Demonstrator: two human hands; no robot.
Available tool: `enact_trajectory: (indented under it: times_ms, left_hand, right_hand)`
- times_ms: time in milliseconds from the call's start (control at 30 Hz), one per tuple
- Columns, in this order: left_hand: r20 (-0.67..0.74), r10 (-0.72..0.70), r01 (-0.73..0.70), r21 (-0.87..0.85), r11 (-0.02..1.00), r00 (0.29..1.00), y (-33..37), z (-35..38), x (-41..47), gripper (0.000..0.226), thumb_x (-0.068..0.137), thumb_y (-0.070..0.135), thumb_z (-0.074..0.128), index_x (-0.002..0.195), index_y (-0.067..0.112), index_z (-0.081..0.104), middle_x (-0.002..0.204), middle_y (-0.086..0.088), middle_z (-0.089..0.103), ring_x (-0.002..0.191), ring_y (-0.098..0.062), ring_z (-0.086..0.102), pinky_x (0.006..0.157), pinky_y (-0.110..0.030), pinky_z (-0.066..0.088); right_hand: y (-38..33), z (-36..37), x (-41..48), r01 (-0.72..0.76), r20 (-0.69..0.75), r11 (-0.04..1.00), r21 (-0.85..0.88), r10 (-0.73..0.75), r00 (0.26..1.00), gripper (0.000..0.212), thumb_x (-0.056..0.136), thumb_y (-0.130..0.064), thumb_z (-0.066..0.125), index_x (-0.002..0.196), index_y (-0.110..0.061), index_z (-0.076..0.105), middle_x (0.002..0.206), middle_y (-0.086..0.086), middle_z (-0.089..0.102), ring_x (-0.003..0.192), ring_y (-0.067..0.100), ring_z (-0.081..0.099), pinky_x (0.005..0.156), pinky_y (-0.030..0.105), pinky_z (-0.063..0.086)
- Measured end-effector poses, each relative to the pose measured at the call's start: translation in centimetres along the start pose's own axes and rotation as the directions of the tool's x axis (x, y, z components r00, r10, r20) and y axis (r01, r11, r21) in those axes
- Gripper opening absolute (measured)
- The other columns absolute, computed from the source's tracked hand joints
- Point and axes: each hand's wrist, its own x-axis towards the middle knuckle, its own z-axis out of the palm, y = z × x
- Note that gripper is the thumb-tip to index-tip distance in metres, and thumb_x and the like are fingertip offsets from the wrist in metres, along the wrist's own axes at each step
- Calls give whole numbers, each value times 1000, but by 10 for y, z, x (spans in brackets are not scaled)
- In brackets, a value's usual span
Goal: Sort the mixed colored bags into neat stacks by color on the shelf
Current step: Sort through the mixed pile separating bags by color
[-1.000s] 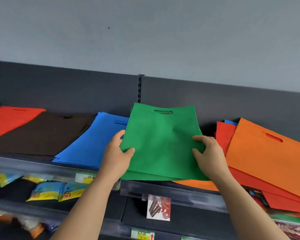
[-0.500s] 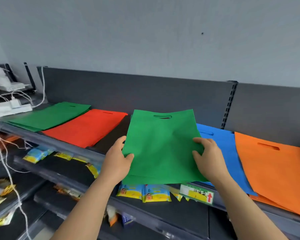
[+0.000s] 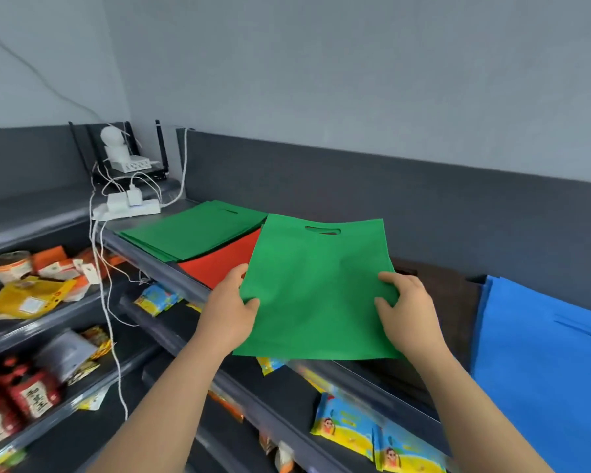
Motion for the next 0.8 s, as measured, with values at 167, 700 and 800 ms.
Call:
enact_trajectory:
  times_ms: [167,700,800]
  left_hand:
    - [-37,-15,17,41,999,999,-21,-16,57,60,91,8,58,144,25,36,139,3,48,105,-6,46,85,-25,42]
    - [-18,-21,23,116,993,1000,-124,-94,219,63,91,11,61,146,23,34,146,-6,42,133,-21,42,103,-32,36]
    - [22,9,-12,138,990,1000,-147,-117,252,63,91,11,60,147,23,32,148,-5,40,131,-21,43,94,-26,37]
  right_hand:
    - [-21,42,49,32,38,999,12,-32,999,45,89,-9,56,133,-13,50,134,2,46,114,19,52,95,26,39]
    - [-108,182,152,99,117,981,-166,-80,990,47,87,-16,59,133,-13,49,131,7,48,117,24,50,99,31,38]
    - [-132,215,160,59,104,983,-177,-41,994,47,87,-18,60,133,-13,50,129,7,49,116,24,51,97,30,38]
